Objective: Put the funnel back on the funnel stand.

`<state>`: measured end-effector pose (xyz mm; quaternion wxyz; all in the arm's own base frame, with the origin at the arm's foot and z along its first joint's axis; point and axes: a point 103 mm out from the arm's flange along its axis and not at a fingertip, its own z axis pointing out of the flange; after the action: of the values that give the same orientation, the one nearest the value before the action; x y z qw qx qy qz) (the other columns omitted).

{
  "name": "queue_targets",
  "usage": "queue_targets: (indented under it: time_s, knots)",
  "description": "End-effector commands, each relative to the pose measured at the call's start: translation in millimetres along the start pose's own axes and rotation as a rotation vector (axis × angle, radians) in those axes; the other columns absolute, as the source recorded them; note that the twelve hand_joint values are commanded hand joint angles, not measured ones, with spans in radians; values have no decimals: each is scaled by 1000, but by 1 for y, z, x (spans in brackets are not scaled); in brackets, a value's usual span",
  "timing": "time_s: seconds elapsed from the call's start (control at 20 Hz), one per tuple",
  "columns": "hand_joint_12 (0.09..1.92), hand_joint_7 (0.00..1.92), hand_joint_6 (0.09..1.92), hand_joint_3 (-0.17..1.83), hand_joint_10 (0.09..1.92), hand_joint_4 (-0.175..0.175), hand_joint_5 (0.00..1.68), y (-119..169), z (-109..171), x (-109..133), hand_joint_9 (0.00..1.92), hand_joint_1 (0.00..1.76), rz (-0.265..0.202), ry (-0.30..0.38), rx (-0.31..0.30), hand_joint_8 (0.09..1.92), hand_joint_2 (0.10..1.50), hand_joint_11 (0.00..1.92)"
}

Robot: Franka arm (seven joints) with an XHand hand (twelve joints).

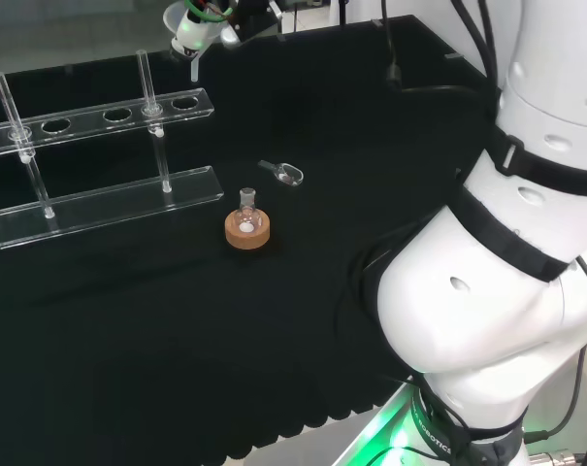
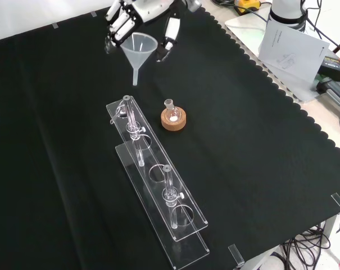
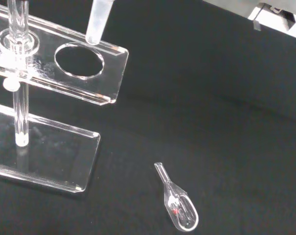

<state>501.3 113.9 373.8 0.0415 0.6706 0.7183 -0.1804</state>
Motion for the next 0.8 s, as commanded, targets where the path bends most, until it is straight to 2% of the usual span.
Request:
queue_targets:
  time_s: [0.05, 0.45, 0.8]
  knots:
    - [1273, 535, 87, 405, 531, -51, 517, 29, 9, 4, 1050, 632, -36, 2, 7, 700, 872, 606]
    - [1273, 533, 87, 408, 531, -51, 518, 42, 18, 12, 1048, 636, -50, -15, 27, 699, 867, 607]
    - [1272, 532, 87, 411, 531, -50, 519, 49, 29, 15, 1046, 639, -40, -20, 56, 700, 864, 607]
